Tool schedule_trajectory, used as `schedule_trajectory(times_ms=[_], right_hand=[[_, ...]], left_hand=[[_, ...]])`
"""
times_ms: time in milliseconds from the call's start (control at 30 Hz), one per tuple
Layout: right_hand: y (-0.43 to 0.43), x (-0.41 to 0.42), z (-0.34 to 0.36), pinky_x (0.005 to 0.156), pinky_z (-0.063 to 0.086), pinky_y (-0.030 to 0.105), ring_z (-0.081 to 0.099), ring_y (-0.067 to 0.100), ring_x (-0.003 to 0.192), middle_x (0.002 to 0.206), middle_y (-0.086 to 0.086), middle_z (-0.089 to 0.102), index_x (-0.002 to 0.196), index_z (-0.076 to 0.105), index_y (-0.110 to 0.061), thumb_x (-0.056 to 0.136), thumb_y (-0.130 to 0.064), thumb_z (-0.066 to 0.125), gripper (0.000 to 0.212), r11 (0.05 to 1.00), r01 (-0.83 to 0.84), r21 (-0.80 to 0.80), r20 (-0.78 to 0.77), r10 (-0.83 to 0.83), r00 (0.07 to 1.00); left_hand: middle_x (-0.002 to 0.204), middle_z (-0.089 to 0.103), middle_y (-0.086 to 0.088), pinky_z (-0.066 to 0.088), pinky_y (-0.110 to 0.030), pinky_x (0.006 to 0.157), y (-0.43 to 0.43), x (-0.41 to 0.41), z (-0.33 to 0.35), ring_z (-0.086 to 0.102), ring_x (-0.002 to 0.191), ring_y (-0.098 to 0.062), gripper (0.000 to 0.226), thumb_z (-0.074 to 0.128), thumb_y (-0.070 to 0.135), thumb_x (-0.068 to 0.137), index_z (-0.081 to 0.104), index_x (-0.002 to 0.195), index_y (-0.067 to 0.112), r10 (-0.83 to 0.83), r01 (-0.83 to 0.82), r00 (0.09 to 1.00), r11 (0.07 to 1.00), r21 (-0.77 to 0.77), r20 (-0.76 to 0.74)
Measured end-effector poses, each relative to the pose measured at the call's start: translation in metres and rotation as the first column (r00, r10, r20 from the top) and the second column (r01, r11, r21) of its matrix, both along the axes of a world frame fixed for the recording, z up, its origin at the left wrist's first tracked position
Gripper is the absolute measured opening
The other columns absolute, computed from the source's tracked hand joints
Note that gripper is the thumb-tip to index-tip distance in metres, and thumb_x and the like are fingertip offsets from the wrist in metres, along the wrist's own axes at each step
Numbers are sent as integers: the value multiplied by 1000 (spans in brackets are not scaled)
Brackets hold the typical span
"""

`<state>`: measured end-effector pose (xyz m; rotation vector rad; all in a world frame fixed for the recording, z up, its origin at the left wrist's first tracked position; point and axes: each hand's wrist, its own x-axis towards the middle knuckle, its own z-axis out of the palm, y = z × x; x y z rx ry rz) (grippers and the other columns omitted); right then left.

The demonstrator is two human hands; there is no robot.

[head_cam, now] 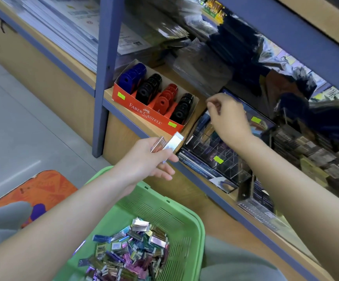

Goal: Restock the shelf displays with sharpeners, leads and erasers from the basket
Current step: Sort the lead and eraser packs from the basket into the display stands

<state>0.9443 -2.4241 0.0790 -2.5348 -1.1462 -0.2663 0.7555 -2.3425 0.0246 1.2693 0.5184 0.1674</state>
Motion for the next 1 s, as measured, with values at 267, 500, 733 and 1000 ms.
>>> schedule_trajectory(times_ms=[267, 500, 733, 1000], right_hand=[[-49, -88, -1, 66, 53, 16, 65, 5, 66, 85, -2, 68, 99, 62, -19, 92, -22, 62, 8, 987, -156, 25, -526, 146, 838], [-92, -91, 6, 65, 55, 20, 65, 8, 65, 75, 2, 68, 87, 64, -17, 86, -12, 68, 6, 983, -20, 183, -645, 135, 752], [-122, -32, 18, 74, 55, 24, 65, 14, 79, 83, -4, 64, 95, 62, -18, 91, -17, 61, 4, 945, 185, 269, -330, -90, 940], [-123, 38, 4, 72, 36, 19, 53, 14, 83, 89, 1, 58, 105, 63, -7, 92, -16, 61, 16, 953, 266, 148, -73, -258, 963]], left_hand=[[89, 70, -10, 57, -25, 57, -10, -3, 1, 71, 72, -18, 8, 59, 13, 90, 63, 97, 12, -147, 141, 988, 983, 121, 41], [84, 70, -3, 41, -20, 38, -28, -3, -2, 53, 44, -15, 18, 43, 27, 99, 47, 99, 10, -142, 156, 987, 949, 275, -70], [66, 54, 6, 30, -19, 48, -36, 3, 0, 37, 41, 1, 20, 51, 36, 95, 60, 89, 19, -126, 123, 992, 885, 449, -24], [51, 53, 14, 27, -15, 40, -43, 18, 3, 34, 33, 1, 11, 43, 21, 98, 47, 88, 20, -17, 29, 999, 956, 293, -46]])
